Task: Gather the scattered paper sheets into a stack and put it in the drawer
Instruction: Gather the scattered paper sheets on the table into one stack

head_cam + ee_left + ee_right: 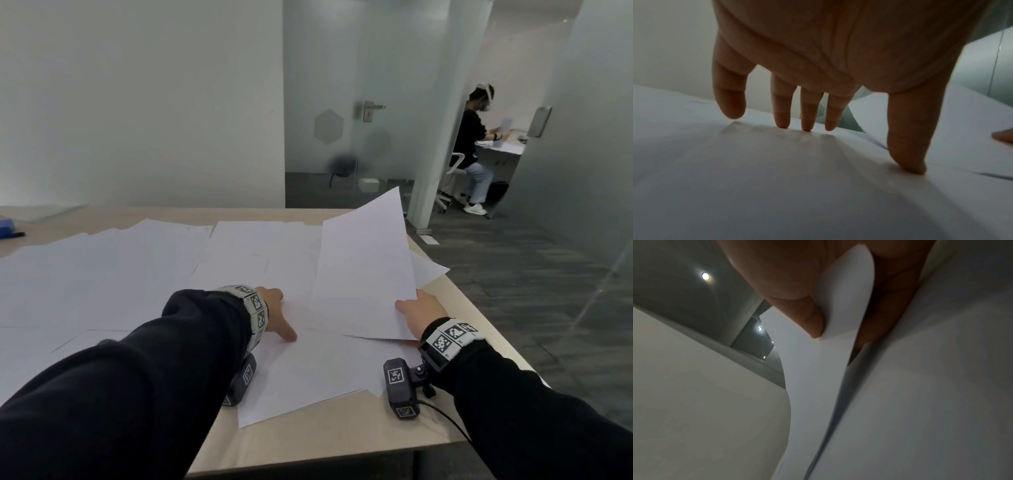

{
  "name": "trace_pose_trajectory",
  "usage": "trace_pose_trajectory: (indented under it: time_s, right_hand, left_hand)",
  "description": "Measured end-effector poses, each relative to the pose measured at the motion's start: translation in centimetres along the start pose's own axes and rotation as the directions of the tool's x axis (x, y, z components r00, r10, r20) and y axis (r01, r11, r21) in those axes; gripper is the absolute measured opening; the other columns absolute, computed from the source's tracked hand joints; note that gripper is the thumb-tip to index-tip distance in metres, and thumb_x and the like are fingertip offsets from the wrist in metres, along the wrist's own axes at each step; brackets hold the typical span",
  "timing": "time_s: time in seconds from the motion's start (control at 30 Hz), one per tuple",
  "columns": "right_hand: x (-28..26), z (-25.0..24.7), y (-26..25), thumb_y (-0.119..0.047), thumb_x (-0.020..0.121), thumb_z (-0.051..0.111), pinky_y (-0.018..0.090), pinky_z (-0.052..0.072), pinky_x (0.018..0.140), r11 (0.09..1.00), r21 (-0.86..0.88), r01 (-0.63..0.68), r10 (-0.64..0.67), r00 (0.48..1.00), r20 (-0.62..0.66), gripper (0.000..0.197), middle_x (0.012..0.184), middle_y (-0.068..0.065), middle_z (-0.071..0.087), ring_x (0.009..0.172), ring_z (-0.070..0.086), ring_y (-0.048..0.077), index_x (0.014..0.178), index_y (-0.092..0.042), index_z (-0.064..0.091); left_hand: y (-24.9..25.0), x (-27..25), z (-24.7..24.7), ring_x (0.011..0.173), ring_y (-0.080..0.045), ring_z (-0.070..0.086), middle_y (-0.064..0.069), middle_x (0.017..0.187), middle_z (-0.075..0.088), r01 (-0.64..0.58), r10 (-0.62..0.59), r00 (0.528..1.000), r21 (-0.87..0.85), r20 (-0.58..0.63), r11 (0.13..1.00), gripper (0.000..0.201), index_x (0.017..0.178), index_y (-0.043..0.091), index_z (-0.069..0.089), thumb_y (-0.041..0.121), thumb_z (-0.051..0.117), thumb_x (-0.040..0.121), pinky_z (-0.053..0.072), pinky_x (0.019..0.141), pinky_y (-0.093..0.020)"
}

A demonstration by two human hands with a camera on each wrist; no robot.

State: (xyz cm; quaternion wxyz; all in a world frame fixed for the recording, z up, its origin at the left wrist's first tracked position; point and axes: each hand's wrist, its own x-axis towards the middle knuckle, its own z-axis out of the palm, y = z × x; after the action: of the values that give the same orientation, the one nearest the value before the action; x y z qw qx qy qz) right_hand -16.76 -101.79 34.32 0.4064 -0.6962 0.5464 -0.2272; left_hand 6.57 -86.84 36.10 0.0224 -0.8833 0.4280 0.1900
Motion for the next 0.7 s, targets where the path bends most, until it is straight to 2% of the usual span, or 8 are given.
trace_pose_trajectory:
  time_s: [0.1, 0.17, 0.27, 0.4, 0.47, 0.53, 0.6, 0.7]
  right_hand:
    - [0.3, 0.0, 0.5, -0.003, 0.094, 0.053, 0.026, 0.036, 0.075, 0.996, 0.092, -0.002, 0.004, 1.0, -0.014, 0.025, 0.118, 0.027, 0.064, 0.098, 0.058, 0.038, 0.113, 0.011, 0.061]
    - [0.4, 0.2, 0.8, -0.002, 0.093, 0.053, 0.028, 0.037, 0.074, 0.99, 0.144, 0.0, 0.002, 1.0, -0.017, 0.024, 0.117, 0.028, 0.065, 0.096, 0.06, 0.037, 0.112, 0.011, 0.062]
    - [0.2, 0.3, 0.9, -0.002, 0.092, 0.053, 0.032, 0.042, 0.077, 0.969, 0.248, -0.003, 0.009, 1.0, -0.023, 0.017, 0.114, 0.026, 0.067, 0.1, 0.062, 0.041, 0.104, 0.002, 0.065]
    - [-0.1, 0.2, 0.9, -0.005, 0.091, 0.052, 0.037, 0.049, 0.083, 0.941, 0.338, -0.003, 0.019, 0.999, -0.043, 0.013, 0.1, 0.015, 0.068, 0.092, 0.062, 0.034, 0.093, -0.012, 0.063]
    - [-0.3, 0.1, 0.8, -0.008, 0.09, 0.053, 0.049, 0.054, 0.086, 0.917, 0.398, -0.029, 0.05, 0.998, -0.043, 0.015, 0.091, 0.009, 0.068, 0.092, 0.065, 0.037, 0.086, -0.018, 0.063]
    - [-0.7, -0.1, 0.6, -0.009, 0.09, 0.053, 0.057, 0.056, 0.083, 0.876, 0.479, -0.053, 0.088, 0.995, -0.051, 0.019, 0.084, 0.004, 0.066, 0.083, 0.064, 0.033, 0.081, -0.022, 0.062]
    - [-1.0, -0.3, 0.5, -0.008, 0.091, 0.051, 0.052, 0.059, 0.073, 0.818, 0.572, -0.058, 0.117, 0.991, -0.067, 0.02, 0.084, 0.0, 0.063, 0.075, 0.06, 0.024, 0.083, -0.024, 0.061]
    - [-1.2, -0.7, 0.3, -0.009, 0.092, 0.05, 0.039, 0.059, 0.058, 0.774, 0.633, -0.021, 0.139, 0.981, -0.138, 0.018, 0.089, -0.003, 0.061, 0.076, 0.057, 0.019, 0.102, -0.021, 0.06]
  left_hand:
    - [0.3, 0.4, -0.5, 0.128, -0.03, 0.049, -0.006, 0.141, 0.044, 0.029, -0.029, 1.0, 0.1, 0.007, 0.995, 0.111, 0.146, 0.024, 0.037, 0.069, 0.08, 0.055, 0.044, 0.105, -0.045]
    - [0.5, 0.6, -1.0, 0.125, -0.03, 0.05, -0.005, 0.136, 0.048, 0.047, -0.049, 0.999, 0.135, 0.016, 0.99, 0.108, 0.141, 0.024, 0.041, 0.072, 0.08, 0.052, 0.044, 0.103, -0.043]
    - [0.5, 1.2, -1.3, 0.116, -0.027, 0.055, -0.003, 0.126, 0.057, 0.052, -0.057, 0.998, 0.11, 0.037, 0.993, 0.102, 0.133, 0.02, 0.047, 0.068, 0.084, 0.051, 0.046, 0.101, -0.04]
    - [0.5, 1.8, -1.5, 0.113, -0.025, 0.06, -0.003, 0.123, 0.063, 0.045, -0.047, 0.998, 0.051, 0.038, 0.998, 0.076, 0.127, 0.014, 0.057, 0.052, 0.085, 0.066, 0.048, 0.096, -0.033]
    - [0.5, 2.0, -1.5, 0.114, -0.024, 0.061, -0.005, 0.123, 0.065, 0.023, -0.023, 1.0, 0.058, 0.011, 0.998, 0.061, 0.125, 0.011, 0.062, 0.042, 0.08, 0.076, 0.048, 0.091, -0.029]
    - [0.3, 1.9, -1.3, 0.115, -0.024, 0.061, -0.005, 0.124, 0.066, 0.004, -0.001, 0.999, 0.054, -0.05, 0.999, 0.047, 0.123, 0.01, 0.064, 0.035, 0.073, 0.084, 0.046, 0.088, -0.028]
    - [-0.1, 1.7, -1.1, 0.117, -0.024, 0.059, -0.004, 0.126, 0.063, 0.003, -0.001, 0.995, 0.025, -0.1, 1.0, 0.04, 0.123, 0.012, 0.063, 0.034, 0.065, 0.09, 0.045, 0.088, -0.027]
    - [-1.6, 1.5, -1.4, 0.118, -0.025, 0.057, -0.006, 0.128, 0.061, 0.018, -0.03, 0.989, -0.084, -0.146, 0.996, 0.038, 0.126, 0.012, 0.06, 0.032, 0.059, 0.093, 0.042, 0.088, -0.028]
